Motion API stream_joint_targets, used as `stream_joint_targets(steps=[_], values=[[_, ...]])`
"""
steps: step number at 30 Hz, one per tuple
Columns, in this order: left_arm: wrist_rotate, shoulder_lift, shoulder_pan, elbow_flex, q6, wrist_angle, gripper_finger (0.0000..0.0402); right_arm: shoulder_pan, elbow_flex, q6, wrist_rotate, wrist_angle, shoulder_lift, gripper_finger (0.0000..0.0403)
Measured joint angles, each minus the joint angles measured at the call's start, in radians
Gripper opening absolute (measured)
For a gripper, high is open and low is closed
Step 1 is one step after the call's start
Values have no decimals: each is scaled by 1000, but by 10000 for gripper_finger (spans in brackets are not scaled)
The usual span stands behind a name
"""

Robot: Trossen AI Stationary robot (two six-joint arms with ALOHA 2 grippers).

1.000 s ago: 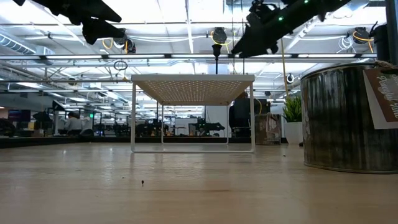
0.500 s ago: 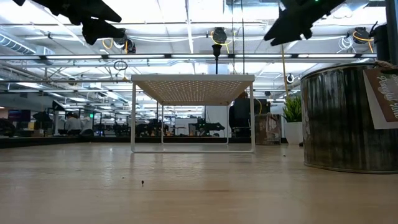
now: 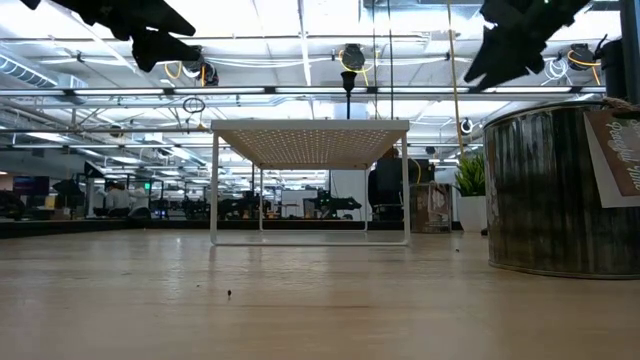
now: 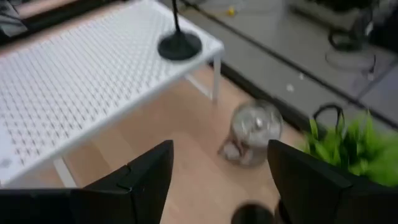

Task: Pick & Place candle stick holders
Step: Put the top black candle holder on the shelf aligned with the other black candle holder

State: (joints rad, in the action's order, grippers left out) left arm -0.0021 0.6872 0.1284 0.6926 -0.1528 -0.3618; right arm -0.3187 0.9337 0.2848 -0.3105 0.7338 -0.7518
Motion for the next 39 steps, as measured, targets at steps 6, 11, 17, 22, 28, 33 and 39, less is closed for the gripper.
stream_joint_targets(steps=[6,11,17,22,28,33,39], values=[[0,0,0,0,-2,0,248,-3,0,102,-7,32,-1,251],[-1,0,0,0,-8,8,248,-19,0,190,-3,30,-1,251],[-1,0,0,0,-10,25,248,-54,0,321,-3,87,-2,251],[-1,0,0,0,-13,24,248,-91,0,398,-2,148,-2,251],[-1,0,0,0,-13,24,248,-136,0,483,-2,226,-2,251],[-1,0,0,0,-13,23,248,-167,0,519,-1,245,-2,251],[-1,0,0,0,-11,23,248,-213,0,542,1,248,-2,251]])
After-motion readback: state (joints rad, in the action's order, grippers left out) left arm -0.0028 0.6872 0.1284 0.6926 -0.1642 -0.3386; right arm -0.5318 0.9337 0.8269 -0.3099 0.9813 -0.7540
